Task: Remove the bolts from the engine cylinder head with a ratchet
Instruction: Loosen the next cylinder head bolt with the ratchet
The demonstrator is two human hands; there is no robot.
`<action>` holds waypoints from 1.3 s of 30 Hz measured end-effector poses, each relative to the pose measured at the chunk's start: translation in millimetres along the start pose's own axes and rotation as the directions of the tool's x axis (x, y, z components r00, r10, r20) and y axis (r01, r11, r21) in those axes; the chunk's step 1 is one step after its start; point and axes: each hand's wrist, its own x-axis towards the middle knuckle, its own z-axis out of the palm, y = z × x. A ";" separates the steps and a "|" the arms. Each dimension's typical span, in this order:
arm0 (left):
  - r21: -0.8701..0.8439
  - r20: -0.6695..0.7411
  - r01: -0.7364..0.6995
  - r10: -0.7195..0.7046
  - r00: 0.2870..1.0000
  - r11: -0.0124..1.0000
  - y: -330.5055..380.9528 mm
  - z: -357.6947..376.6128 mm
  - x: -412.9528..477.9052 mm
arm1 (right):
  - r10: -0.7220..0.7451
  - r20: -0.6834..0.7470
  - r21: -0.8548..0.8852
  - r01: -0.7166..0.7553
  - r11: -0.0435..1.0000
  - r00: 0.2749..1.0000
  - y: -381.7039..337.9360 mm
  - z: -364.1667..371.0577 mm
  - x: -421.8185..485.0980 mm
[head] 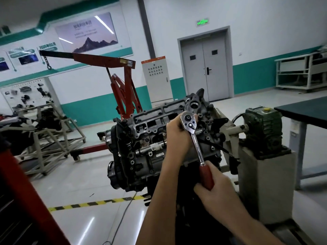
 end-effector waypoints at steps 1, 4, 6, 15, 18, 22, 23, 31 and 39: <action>0.009 0.004 0.005 -0.005 1.000 1.000 -0.3 -0.2 0.4 | -0.033 0.045 -0.105 0.037 0.994 0.998 2.2 -23.0 4.3; 0.017 0.003 0.009 -0.009 1.000 1.000 -1.9 -2.9 1.2 | -0.086 0.224 -0.433 0.179 0.884 0.971 -4.3 -89.4 33.7; 0.018 -0.002 0.007 -0.007 1.000 1.000 -3.8 -5.6 1.1 | -0.098 0.279 -0.509 0.234 0.828 0.955 -11.0 -108.4 49.7; -0.013 0.000 -0.026 0.026 1.000 1.000 -5.9 -5.8 -0.8 | 0.029 -0.142 0.071 -0.019 0.997 0.989 -2.3 38.8 -4.8; -0.009 0.003 -0.012 0.012 1.000 1.000 -4.4 -6.1 0.3 | 0.035 -0.100 0.113 -0.023 0.993 0.994 -4.3 41.5 -2.1; 0.011 0.012 -0.016 0.016 1.000 1.000 -5.7 -7.7 2.5 | -0.085 0.163 -0.260 0.126 0.958 0.983 1.0 -50.7 14.5; 0.017 0.032 -0.015 0.014 0.999 1.000 -4.5 -6.6 3.0 | -0.089 0.221 -0.366 0.167 0.916 0.971 -1.9 -76.3 26.1; 0.037 0.028 -0.025 0.024 0.999 0.999 -4.1 -6.3 0.8 | -0.101 0.098 -0.310 0.127 0.942 0.990 5.7 -65.1 25.3; 0.034 -0.009 -0.060 0.060 0.998 0.998 0.2 -5.6 -1.4 | 0.014 -0.065 0.181 -0.002 0.984 0.998 -9.5 35.9 -3.9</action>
